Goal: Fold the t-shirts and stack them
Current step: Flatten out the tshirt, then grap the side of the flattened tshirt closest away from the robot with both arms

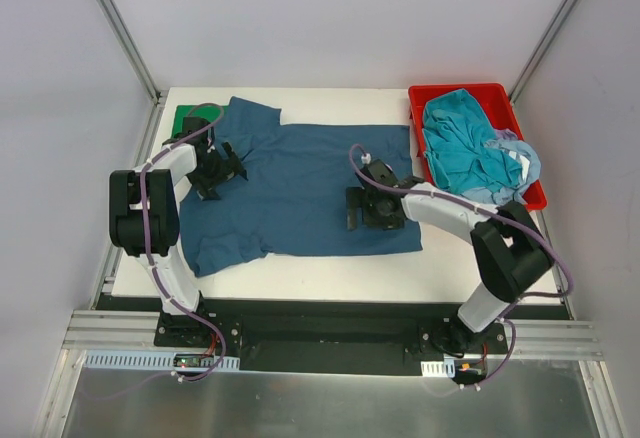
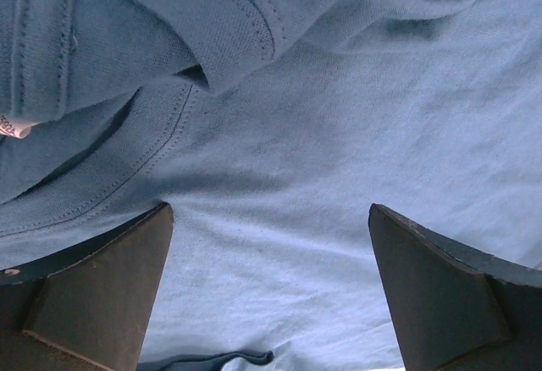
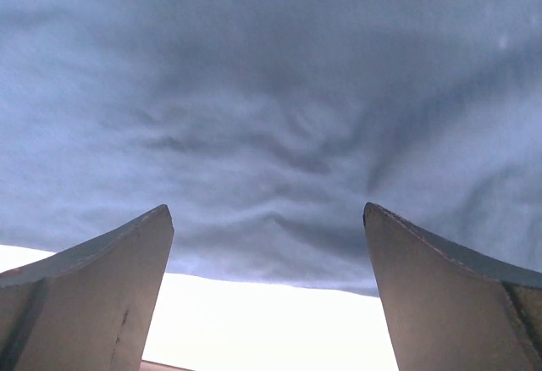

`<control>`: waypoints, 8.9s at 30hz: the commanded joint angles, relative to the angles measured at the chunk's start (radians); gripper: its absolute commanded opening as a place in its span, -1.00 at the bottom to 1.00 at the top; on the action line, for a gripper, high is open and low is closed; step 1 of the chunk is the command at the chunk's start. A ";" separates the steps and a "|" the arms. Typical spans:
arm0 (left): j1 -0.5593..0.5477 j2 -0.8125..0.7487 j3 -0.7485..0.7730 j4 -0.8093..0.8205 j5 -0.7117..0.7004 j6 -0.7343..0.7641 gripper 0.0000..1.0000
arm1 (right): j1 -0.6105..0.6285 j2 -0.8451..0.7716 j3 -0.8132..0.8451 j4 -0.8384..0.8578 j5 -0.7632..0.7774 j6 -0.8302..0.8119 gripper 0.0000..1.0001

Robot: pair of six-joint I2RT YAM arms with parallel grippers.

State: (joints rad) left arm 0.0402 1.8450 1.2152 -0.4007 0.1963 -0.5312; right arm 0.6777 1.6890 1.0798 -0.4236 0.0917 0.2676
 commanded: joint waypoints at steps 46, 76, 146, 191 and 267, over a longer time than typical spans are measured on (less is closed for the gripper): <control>-0.385 -0.613 -0.517 -0.346 -0.152 -0.176 0.23 | -0.079 -0.227 -0.228 -0.035 0.029 -0.014 0.93; -0.680 -0.814 -0.284 -0.457 -0.577 -0.334 0.98 | -0.104 -0.259 -0.248 -0.026 0.031 -0.025 0.93; -0.250 0.186 0.227 -0.105 -0.319 0.002 0.98 | -0.228 -0.092 -0.178 -0.014 0.037 -0.077 0.93; -0.333 -1.055 -0.657 -0.627 -0.339 -0.602 0.57 | -0.253 -0.397 -0.316 0.082 -0.106 0.019 0.93; -0.333 -1.030 -0.691 -0.493 -0.083 -0.472 -1.00 | -0.260 -0.416 -0.411 -0.099 0.027 0.116 -0.99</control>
State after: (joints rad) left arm -0.2886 0.9348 0.5053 -0.7692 0.0330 -0.9615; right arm 0.4175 1.3083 0.6376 -0.4355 0.1833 0.4278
